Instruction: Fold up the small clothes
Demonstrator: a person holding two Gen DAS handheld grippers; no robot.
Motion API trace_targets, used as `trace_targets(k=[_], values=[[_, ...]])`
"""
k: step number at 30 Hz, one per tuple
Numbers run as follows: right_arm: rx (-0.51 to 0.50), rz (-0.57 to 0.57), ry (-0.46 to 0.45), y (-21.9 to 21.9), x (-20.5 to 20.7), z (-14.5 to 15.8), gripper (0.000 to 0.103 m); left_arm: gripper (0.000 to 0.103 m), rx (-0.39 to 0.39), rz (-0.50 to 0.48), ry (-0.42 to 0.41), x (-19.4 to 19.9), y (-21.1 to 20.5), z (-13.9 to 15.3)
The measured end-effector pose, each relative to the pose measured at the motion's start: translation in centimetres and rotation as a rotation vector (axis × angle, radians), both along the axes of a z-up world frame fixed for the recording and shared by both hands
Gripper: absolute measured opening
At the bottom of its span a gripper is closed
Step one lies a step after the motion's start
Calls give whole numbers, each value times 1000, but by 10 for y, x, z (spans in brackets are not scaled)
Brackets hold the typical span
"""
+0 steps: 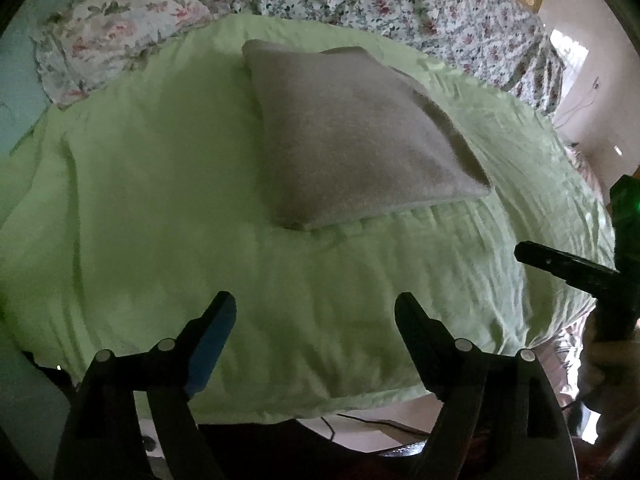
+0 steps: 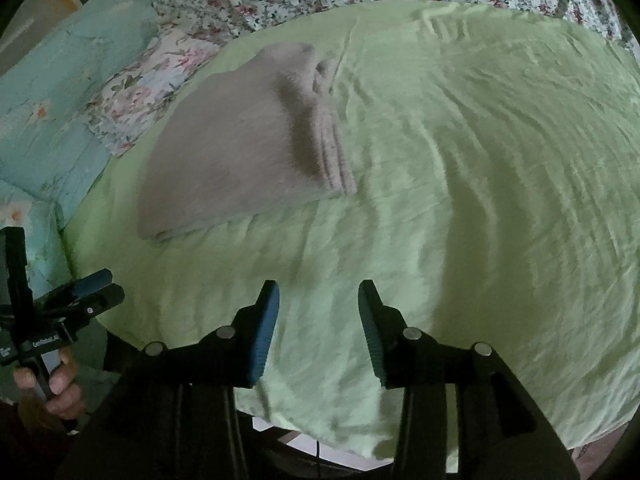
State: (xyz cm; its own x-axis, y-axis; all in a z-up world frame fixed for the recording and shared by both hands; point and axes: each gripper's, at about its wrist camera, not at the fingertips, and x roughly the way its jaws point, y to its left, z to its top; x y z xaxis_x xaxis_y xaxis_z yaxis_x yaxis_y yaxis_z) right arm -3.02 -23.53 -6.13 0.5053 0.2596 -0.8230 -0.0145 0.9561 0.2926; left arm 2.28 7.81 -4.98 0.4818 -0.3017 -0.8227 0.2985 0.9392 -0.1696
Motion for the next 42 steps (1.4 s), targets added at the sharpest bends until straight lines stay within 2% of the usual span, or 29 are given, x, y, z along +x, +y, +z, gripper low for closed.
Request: trace_targets(k=[8, 14, 21, 29, 36, 42], values=[[-17, 38, -2, 9, -4, 2, 60, 87, 44, 37, -10, -3, 9, 5], [-12, 41, -3, 12, 1, 2, 60, 88, 85, 97, -8, 11, 13, 8], [-26, 53, -10, 16, 5, 6, 65, 89, 175, 114, -80, 21, 4, 23], [-34, 81, -33, 23, 19, 16, 75, 93, 186, 111, -111, 33, -5, 35], [-44, 103, -52, 26, 37, 26, 79, 97, 193, 121, -134, 41, -9, 43], [-33, 113, -75, 27, 54, 35, 91, 102, 202, 131, -161, 51, -13, 50]])
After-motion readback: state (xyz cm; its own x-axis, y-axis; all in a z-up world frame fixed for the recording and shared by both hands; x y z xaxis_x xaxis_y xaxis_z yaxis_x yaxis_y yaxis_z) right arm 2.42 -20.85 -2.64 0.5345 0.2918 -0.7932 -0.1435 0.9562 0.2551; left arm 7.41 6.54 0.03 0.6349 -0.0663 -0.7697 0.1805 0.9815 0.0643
